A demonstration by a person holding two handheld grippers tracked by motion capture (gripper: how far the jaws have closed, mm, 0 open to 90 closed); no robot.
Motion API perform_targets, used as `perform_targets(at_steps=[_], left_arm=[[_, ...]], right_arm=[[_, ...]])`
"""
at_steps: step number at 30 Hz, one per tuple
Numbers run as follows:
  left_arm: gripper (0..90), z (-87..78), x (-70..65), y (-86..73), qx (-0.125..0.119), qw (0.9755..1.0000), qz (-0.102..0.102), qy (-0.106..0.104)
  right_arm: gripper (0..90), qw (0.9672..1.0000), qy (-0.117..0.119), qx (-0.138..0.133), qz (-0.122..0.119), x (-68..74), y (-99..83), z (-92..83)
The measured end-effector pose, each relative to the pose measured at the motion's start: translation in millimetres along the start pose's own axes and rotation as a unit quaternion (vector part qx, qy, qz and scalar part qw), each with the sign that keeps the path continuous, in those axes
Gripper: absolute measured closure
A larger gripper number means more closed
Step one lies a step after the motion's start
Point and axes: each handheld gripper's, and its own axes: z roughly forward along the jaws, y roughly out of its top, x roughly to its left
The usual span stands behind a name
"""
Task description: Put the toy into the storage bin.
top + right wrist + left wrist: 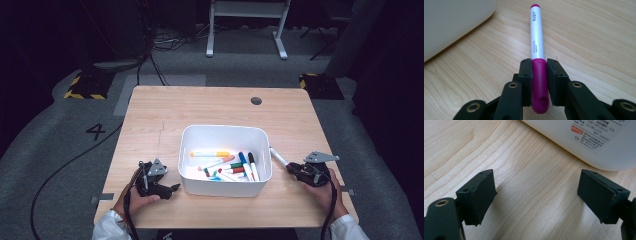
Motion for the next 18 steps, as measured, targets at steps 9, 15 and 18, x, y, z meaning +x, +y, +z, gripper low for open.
perform_targets(at_steps=[9,15,18], left_arm=[[15.2,0.0,0.0,0.0,0.000,1.0000,0.000,0.000],[15.2,0.0,0.0,0.0,0.000,1.0000,0.000,0.000],[15.3,0.0,-0.1,0.0,0.000,1.0000,0.000,0.000]], right_arm=[[75.1,0.9997,0.004,-0.025,-0.002,-3.2,12.9,-15.1],[75.1,0.9991,0.004,-0.040,-0.016,-1.7,25.2,-27.0],[75.1,0.9983,0.007,-0.055,-0.017,-2.4,34.9,-37.5]])
